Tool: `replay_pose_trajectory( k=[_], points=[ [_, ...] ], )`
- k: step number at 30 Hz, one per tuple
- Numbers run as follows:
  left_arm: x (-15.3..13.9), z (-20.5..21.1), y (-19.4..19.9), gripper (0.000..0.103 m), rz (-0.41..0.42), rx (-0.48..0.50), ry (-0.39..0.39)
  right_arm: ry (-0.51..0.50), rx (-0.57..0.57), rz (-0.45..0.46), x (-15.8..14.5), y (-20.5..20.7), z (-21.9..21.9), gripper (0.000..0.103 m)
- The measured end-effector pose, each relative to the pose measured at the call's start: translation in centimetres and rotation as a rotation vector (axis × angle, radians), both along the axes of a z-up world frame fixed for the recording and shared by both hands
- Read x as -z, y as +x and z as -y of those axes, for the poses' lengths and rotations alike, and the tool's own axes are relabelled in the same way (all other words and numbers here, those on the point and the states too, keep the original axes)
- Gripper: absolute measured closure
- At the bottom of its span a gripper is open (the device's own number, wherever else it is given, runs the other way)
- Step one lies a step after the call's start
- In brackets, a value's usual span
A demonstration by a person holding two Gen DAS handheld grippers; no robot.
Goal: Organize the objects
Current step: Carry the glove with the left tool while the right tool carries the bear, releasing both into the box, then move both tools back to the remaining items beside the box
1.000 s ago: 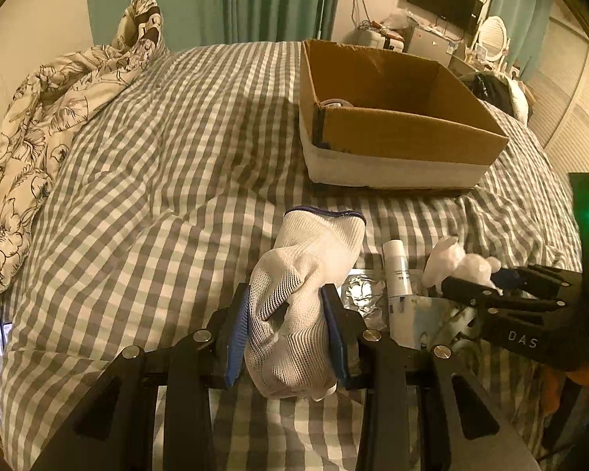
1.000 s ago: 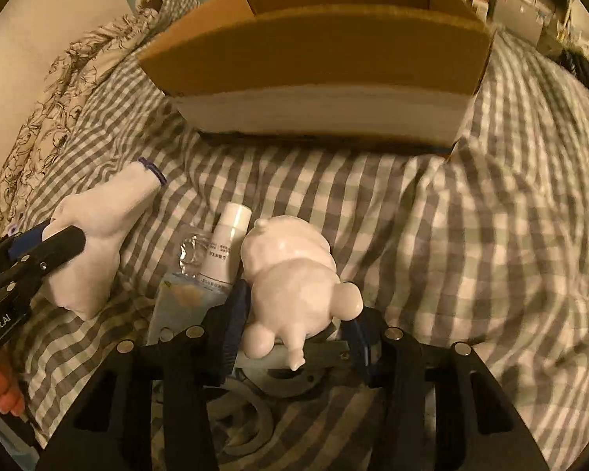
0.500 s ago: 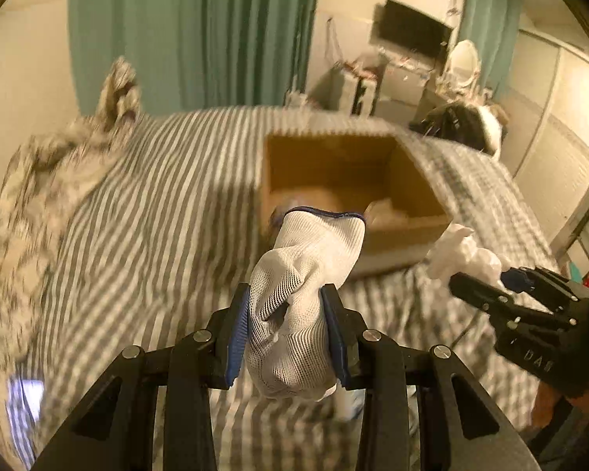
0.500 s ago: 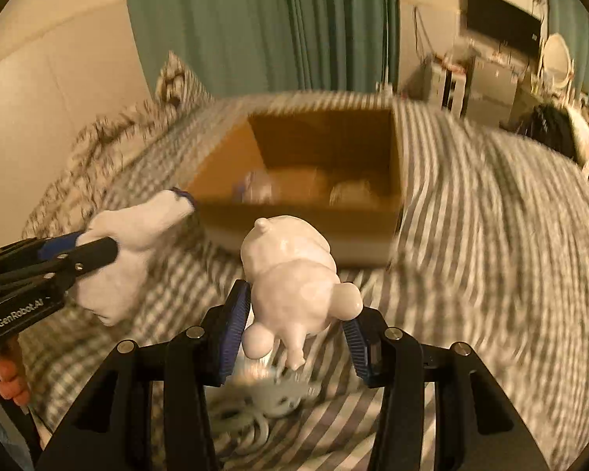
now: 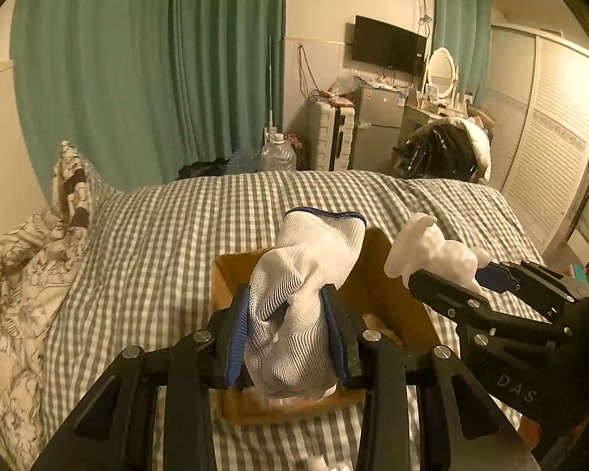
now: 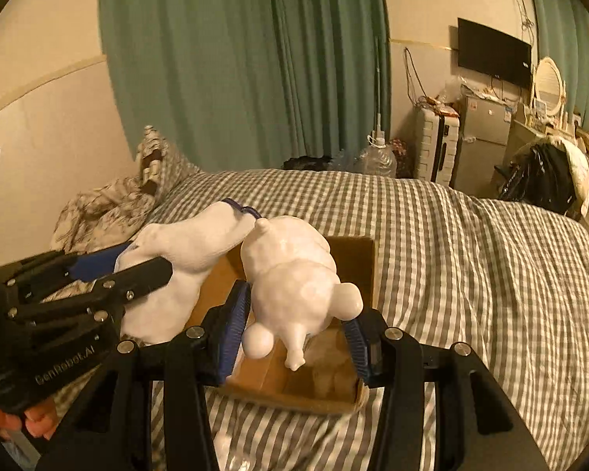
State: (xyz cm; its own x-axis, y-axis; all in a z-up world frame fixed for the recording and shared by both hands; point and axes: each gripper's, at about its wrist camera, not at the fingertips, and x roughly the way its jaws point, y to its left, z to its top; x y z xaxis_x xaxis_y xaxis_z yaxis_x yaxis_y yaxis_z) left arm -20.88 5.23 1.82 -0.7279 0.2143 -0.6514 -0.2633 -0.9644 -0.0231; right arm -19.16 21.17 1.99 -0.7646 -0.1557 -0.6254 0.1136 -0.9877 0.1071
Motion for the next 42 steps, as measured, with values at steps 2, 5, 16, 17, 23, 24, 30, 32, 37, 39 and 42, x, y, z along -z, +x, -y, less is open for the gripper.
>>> replay_pose_trajectory(
  k=[2,5,16,17,23,24,30,32,37,39,42],
  points=[
    [1.1,-0.4,-1.3,0.067,0.016,0.005,-0.002,-0.007,0.013,0.021,1.1,-1.1,-0.6,0.057],
    [3.2,-1.0,-2.6,0.067,0.047,0.016,-0.008,-0.03,0.019,0.05,3.1,-2.3,-1.2,0.057],
    [5.7,-1.6,-1.9,0.02,0.092,0.012,-0.048,-0.055,0.041,0.036,3.2,-1.3,-2.7,0.036],
    [5.1,-1.2,-1.4,0.012,0.073,-0.003,-0.048,-0.054,0.047,0.029,2.8,-0.8,-2.8,0.035],
    [2.2,1.9,1.8,0.002,0.033,-0.082,-0.03,-0.022,0.055,-0.025,-0.6,4.1,-2.3,0.024],
    [1.9,2.4,2.4,0.002,0.031,-0.089,-0.022,-0.016,0.052,-0.032,-1.1,4.9,-2.2,0.022],
    [0.2,5.7,7.4,0.0,0.003,-0.132,0.007,0.066,0.043,-0.075,-3.9,10.6,-0.8,0.013],
    [0.2,6.5,9.1,0.0,0.0,-0.135,0.01,0.086,0.044,-0.088,-4.3,12.4,-0.3,0.012],
    [2.2,7.3,13.0,0.0,0.023,-0.152,0.016,0.103,0.034,-0.047,-2.4,15.6,1.0,0.011],
    [3.6,7.2,14.1,0.0,0.037,-0.147,0.016,0.105,0.047,-0.006,-0.5,16.1,1.4,0.011],
    [5.9,6.3,15.5,0.0,0.062,-0.122,-0.014,0.124,0.056,0.067,2.7,16.5,2.0,0.011]
  ],
)
